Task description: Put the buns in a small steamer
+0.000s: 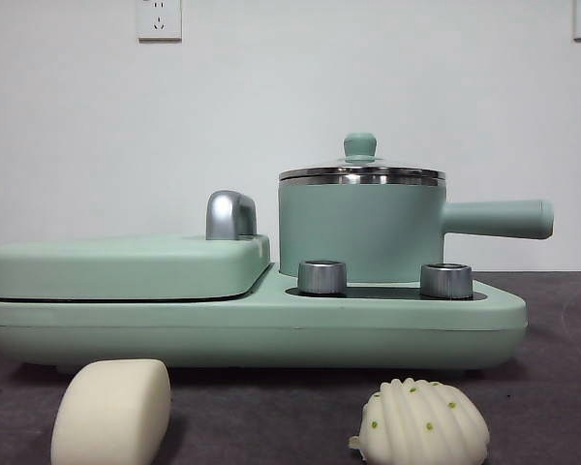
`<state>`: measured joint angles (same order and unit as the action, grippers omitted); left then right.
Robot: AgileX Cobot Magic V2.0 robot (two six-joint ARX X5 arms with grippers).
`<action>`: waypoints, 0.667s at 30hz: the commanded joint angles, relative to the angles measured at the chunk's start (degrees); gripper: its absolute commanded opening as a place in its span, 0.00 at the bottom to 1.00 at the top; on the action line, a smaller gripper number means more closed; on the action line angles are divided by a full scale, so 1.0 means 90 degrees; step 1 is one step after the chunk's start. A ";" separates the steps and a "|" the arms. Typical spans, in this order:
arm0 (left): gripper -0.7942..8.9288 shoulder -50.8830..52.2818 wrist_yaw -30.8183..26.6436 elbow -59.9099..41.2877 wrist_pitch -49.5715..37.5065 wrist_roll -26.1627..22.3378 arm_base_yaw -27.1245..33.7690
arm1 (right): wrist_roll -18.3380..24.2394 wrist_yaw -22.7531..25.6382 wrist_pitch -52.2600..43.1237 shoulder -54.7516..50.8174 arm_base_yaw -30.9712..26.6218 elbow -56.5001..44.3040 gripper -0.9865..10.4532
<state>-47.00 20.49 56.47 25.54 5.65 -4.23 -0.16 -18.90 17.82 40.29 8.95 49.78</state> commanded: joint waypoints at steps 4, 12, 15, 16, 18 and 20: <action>0.09 -0.0369 0.0085 0.0355 0.0311 -0.1209 -0.0488 | 0.1304 -0.0015 0.0493 0.0160 0.0447 0.0126 0.10; 0.14 -0.0503 0.0085 0.0355 0.0648 -0.2497 -0.1127 | 0.2011 -0.0022 0.1103 0.0257 0.0937 0.0126 0.10; 0.35 -0.0503 0.0085 0.0355 0.0697 -0.2771 -0.1287 | 0.2171 -0.0024 0.1336 0.0255 0.1056 0.0126 0.23; 0.44 -0.0503 0.0085 0.0355 0.0699 -0.2769 -0.1328 | 0.2193 -0.0022 0.1401 0.0255 0.1083 0.0126 0.28; 0.47 -0.0503 0.0085 0.0355 0.0716 -0.2769 -0.1389 | 0.2191 -0.0022 0.1477 0.0255 0.1090 0.0126 0.31; 0.45 -0.0505 0.0085 0.0355 0.0721 -0.2722 -0.1447 | 0.2191 -0.0019 0.1484 0.0255 0.1088 0.0126 0.32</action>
<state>-51.09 20.99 58.43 32.40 -18.09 -16.99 18.83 -18.94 31.51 42.19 18.44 49.78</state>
